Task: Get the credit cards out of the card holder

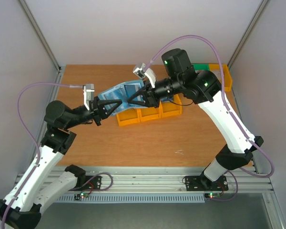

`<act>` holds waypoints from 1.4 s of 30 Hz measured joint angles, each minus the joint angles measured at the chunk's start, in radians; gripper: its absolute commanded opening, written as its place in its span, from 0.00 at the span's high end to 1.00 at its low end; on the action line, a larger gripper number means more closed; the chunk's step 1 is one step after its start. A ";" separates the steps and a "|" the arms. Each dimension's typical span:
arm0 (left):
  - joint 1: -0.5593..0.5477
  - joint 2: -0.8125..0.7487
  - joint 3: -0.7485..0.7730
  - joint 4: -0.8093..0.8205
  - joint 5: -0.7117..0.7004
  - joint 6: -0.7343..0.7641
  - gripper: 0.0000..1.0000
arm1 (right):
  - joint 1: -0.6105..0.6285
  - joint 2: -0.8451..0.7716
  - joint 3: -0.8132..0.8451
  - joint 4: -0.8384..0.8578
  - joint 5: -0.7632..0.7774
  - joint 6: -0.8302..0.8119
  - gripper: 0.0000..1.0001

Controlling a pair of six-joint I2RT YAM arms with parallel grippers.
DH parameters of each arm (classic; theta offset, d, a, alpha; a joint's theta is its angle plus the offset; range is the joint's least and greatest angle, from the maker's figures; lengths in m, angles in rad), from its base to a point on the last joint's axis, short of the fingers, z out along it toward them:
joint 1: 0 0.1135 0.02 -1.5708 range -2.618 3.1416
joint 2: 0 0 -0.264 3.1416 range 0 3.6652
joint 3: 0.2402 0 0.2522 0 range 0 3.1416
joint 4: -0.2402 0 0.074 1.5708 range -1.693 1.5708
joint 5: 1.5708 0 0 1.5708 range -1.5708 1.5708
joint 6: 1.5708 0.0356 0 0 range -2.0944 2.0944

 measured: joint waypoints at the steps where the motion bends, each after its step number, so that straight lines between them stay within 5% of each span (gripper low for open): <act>1: 0.002 -0.005 0.000 -0.003 0.000 0.003 1.00 | 0.000 -0.002 -0.004 -0.002 -0.013 -0.017 0.65; 9: 0.002 -0.030 0.000 -0.053 -0.010 0.019 1.00 | -0.103 -0.096 -0.166 0.017 -0.065 -0.040 0.56; 15: 0.002 -0.030 0.000 -0.070 -0.010 0.031 1.00 | -0.111 -0.110 -0.177 0.039 -0.090 -0.043 0.95; 17: 0.002 -0.030 0.000 -0.078 -0.017 0.031 1.00 | -0.113 -0.109 -0.176 0.041 -0.103 -0.038 0.99; 20: 0.002 -0.030 0.000 -0.100 -0.045 0.032 0.58 | -0.113 -0.106 -0.178 0.040 -0.106 -0.034 0.99; 22: 0.000 -0.037 0.000 -0.134 -0.109 0.043 0.39 | -0.114 -0.105 -0.185 0.042 -0.101 -0.026 0.99; 27: 0.010 -0.070 0.000 -0.291 -0.407 0.070 0.27 | -0.127 -0.099 -0.199 0.031 0.045 0.058 0.99; 32: 0.019 -0.103 -0.006 -0.365 -0.546 0.153 0.32 | -0.118 -0.026 -0.118 -0.077 0.428 0.190 0.99; 36: 0.019 -0.110 -0.030 -0.329 -0.466 0.190 0.59 | -0.049 0.001 -0.129 -0.105 0.641 0.255 0.99; 42: -0.045 -0.034 -0.097 -0.198 -0.312 0.072 0.65 | 0.061 0.024 -0.131 -0.064 0.607 0.260 0.99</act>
